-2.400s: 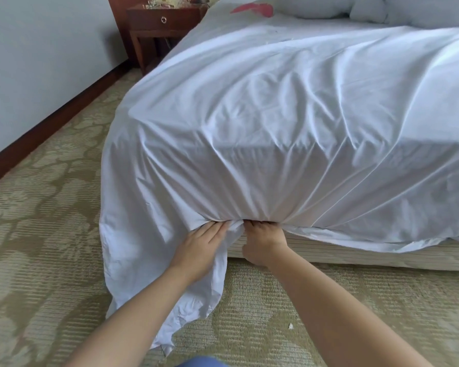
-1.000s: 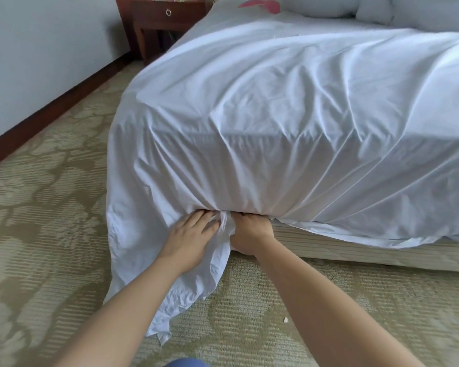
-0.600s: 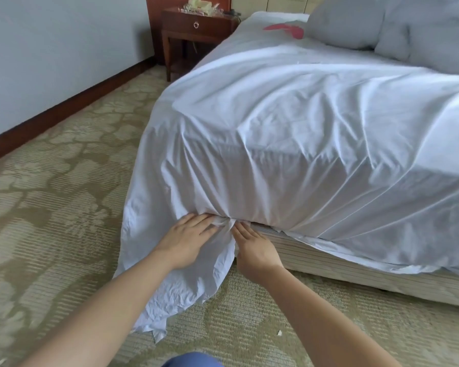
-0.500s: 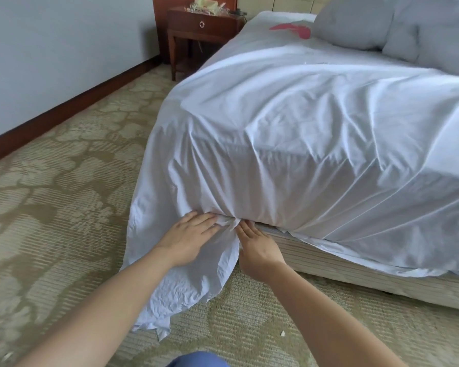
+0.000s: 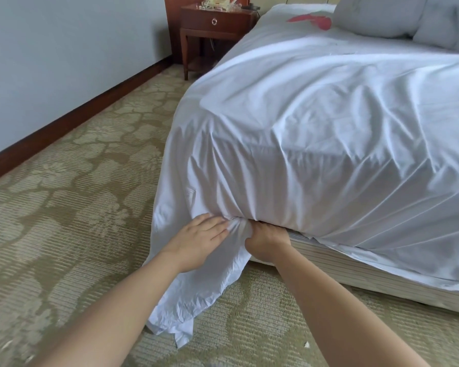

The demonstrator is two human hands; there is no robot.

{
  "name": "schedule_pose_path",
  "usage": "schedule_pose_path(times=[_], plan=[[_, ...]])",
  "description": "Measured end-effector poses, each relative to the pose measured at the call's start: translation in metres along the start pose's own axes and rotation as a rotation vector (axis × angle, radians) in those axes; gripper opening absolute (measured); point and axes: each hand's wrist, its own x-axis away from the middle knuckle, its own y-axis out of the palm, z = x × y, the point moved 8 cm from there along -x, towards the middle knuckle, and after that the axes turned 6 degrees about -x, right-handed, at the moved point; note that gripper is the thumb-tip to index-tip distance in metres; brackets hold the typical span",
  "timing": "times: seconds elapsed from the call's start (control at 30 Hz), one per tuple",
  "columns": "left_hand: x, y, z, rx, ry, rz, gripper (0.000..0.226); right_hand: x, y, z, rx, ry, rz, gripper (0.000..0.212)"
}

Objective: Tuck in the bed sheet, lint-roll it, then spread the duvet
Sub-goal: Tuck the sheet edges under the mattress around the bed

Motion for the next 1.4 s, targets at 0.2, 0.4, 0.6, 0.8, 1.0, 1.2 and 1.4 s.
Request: schedule_pose_path(times=[0.2, 0.4, 0.6, 0.8, 1.0, 1.2, 1.4], plan=[[0.005, -0.010, 0.005, 0.038, -0.079, -0.045, 0.060, 0.011, 0.004, -0.003, 0.049, -0.019, 0.013, 0.061], [0.016, -0.024, -0.003, 0.039, -0.290, 0.102, 0.027, 0.043, 0.018, -0.004, 0.053, -0.106, 0.135, 0.075], [0.038, -0.040, -0.023, -0.027, -0.587, 0.267, 0.013, 0.052, 0.034, 0.002, -0.270, 0.123, 0.009, 0.036], [0.060, -0.042, -0.056, 0.125, -0.999, 0.182, 0.030, 0.023, 0.073, 0.016, -0.741, 0.484, -0.087, 0.045], [0.085, -0.033, -0.072, 0.309, -1.367, 0.231, 0.035, 0.026, 0.073, 0.004, -0.896, 0.499, -0.078, 0.013], [0.084, 0.017, -0.063, 0.911, -1.551, -0.097, 0.058, 0.031, 0.068, -0.004, -1.112, 0.516, -0.079, 0.030], [0.048, 0.003, -0.032, 1.332, -1.384, -0.030, 0.016, 0.047, 0.054, 0.004, -1.254, 0.501, -0.029, 0.021]])
